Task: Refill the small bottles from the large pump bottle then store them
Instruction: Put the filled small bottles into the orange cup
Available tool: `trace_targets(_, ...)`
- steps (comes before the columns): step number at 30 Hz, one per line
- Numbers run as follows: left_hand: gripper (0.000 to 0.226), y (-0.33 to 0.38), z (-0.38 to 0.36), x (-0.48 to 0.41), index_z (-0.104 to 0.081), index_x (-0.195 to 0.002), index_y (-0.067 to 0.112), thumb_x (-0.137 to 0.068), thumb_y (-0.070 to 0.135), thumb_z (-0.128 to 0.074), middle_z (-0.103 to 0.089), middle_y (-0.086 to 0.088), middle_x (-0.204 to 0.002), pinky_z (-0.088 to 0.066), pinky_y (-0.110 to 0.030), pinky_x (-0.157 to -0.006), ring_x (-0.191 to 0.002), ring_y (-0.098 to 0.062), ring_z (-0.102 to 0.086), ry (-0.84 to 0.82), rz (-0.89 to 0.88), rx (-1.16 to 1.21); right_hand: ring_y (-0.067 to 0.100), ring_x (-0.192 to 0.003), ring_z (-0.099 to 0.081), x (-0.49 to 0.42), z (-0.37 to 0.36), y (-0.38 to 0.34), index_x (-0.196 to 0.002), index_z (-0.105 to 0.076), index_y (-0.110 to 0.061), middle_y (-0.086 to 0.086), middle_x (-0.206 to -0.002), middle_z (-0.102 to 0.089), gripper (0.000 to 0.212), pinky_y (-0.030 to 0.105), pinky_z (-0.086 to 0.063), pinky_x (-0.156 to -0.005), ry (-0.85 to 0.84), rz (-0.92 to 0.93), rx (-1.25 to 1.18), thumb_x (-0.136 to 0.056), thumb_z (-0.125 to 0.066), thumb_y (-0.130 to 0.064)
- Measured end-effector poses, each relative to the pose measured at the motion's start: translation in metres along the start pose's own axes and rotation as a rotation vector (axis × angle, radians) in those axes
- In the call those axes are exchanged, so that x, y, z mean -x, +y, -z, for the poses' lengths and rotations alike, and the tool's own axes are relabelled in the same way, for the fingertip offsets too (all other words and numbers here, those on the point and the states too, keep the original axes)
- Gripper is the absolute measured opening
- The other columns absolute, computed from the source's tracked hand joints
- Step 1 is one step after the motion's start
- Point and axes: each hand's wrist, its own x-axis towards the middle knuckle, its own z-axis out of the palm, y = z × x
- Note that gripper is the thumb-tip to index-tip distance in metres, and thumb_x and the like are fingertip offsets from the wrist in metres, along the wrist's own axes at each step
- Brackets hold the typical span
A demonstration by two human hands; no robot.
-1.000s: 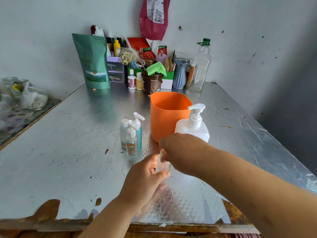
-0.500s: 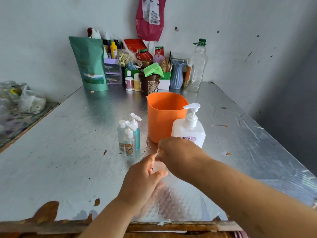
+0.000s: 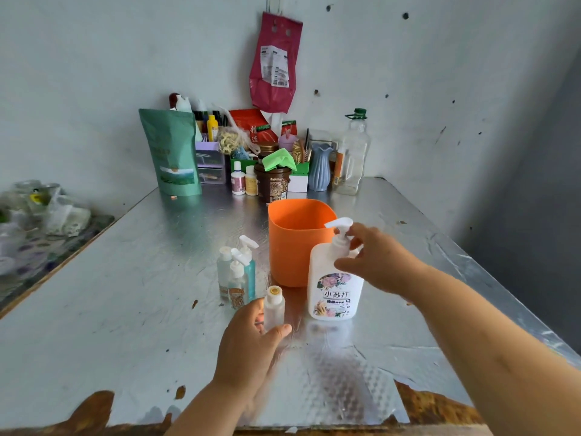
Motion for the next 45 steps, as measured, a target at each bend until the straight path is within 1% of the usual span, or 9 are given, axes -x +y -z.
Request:
trace_targets(6, 0.051, -0.004, 0.015, -0.001, -0.047, -0.121, 0.037, -0.08, 0.038, -0.076, -0.053, 0.024, -0.101, -0.039, -0.01, -0.072, -0.096, 0.0, -0.056, -0.129, -0.012, 0.062, 0.015, -0.085, -0.06, -0.001, 0.006, -0.008, -0.109, -0.058, -0.026, -0.007, -0.097, -0.062, 0.035, 0.03, -0.049, -0.075, -0.052, 0.067, 0.074, -0.078, -0.073, -0.031)
trace_targets(12, 0.048, -0.002, 0.046, -0.005, -0.048, -0.126, 0.037, -0.084, 0.043, -0.071, -0.055, 0.021, -0.117, -0.048, -0.015, -0.08, -0.098, 0.005, -0.057, -0.169, -0.126, 0.043, -0.002, -0.059, -0.048, 0.008, 0.031, -0.038, -0.086, -0.051, -0.026, -0.015, -0.069, -0.051, 0.027, 0.013, -0.031, -0.046, 0.116, 0.125, 0.07, -0.078, -0.072, -0.042)
trace_targets(15, 0.036, 0.004, 0.064, -0.007, -0.054, -0.123, 0.036, -0.089, 0.039, -0.064, -0.059, 0.023, -0.116, -0.049, -0.015, -0.081, -0.099, 0.005, -0.059, -0.141, -0.193, 0.062, -0.001, -0.048, -0.048, 0.007, 0.053, -0.066, -0.071, -0.048, -0.024, -0.011, -0.063, -0.054, 0.035, 0.01, -0.035, -0.039, 0.263, 0.171, -0.022, -0.074, -0.074, -0.047)
trace_targets(20, 0.019, 0.023, 0.087, -0.022, -0.067, -0.105, 0.031, -0.09, 0.018, -0.065, -0.07, 0.017, -0.102, -0.049, -0.014, -0.077, -0.09, 0.0, -0.064, 0.003, -0.315, 0.188, 0.018, -0.057, -0.056, -0.013, 0.068, -0.098, -0.083, -0.055, -0.012, 0.009, -0.074, -0.063, 0.042, 0.035, -0.05, -0.054, 0.5, 0.224, -0.255, -0.071, -0.076, -0.046)
trace_targets(24, 0.017, 0.045, 0.1, -0.044, -0.067, -0.105, 0.025, -0.093, 0.014, -0.063, -0.07, 0.017, -0.102, -0.051, -0.018, -0.081, -0.092, -0.001, -0.064, 0.061, -0.362, 0.199, 0.008, -0.058, -0.044, -0.043, 0.058, -0.109, -0.087, -0.047, -0.018, -0.008, -0.069, -0.046, 0.035, 0.023, -0.033, -0.048, 0.601, 0.175, -0.24, -0.075, -0.07, -0.041)
trace_targets(27, 0.023, 0.059, 0.102, -0.061, -0.065, -0.115, 0.02, -0.094, 0.014, -0.061, -0.067, 0.012, -0.109, -0.044, -0.01, -0.08, -0.099, -0.002, -0.062, 0.067, -0.355, 0.115, 0.007, -0.058, -0.045, -0.068, 0.039, -0.103, -0.09, -0.047, -0.015, -0.008, -0.069, -0.047, 0.035, 0.023, -0.03, -0.046, 0.568, 0.085, -0.181, -0.077, -0.069, -0.039)
trace_targets(33, 0.031, 0.066, 0.094, -0.082, -0.061, -0.125, 0.019, -0.094, 0.02, -0.06, -0.064, 0.004, -0.128, -0.045, -0.024, -0.094, -0.115, -0.012, -0.06, 0.001, -0.295, -0.06, 0.028, -0.093, -0.062, -0.099, -0.006, -0.087, -0.11, -0.055, -0.006, 0.009, -0.104, -0.064, 0.048, 0.029, -0.042, -0.066, 0.417, -0.046, -0.038, -0.077, -0.071, -0.037)
trace_targets(38, 0.031, 0.067, 0.094, -0.087, -0.06, -0.125, 0.018, -0.095, 0.022, -0.059, -0.062, 0.001, -0.13, -0.052, -0.031, -0.087, -0.094, -0.024, -0.068, -0.015, -0.236, -0.11, 0.027, -0.094, -0.062, -0.105, -0.033, -0.089, -0.096, -0.055, -0.015, 0.001, -0.086, -0.054, 0.04, 0.028, -0.042, -0.069, 0.312, -0.174, 0.098, -0.075, -0.07, -0.045)
trace_targets(45, 0.029, 0.066, 0.093, -0.088, -0.061, -0.123, 0.023, -0.094, 0.025, -0.058, -0.061, 0.003, -0.129, -0.056, -0.039, -0.087, -0.097, -0.023, -0.068, -0.05, -0.179, -0.116, 0.021, -0.072, -0.053, -0.107, -0.054, -0.079, -0.083, -0.055, -0.019, -0.002, -0.073, -0.053, 0.03, 0.026, -0.041, -0.064, 0.213, -0.25, 0.238, -0.076, -0.065, -0.047)
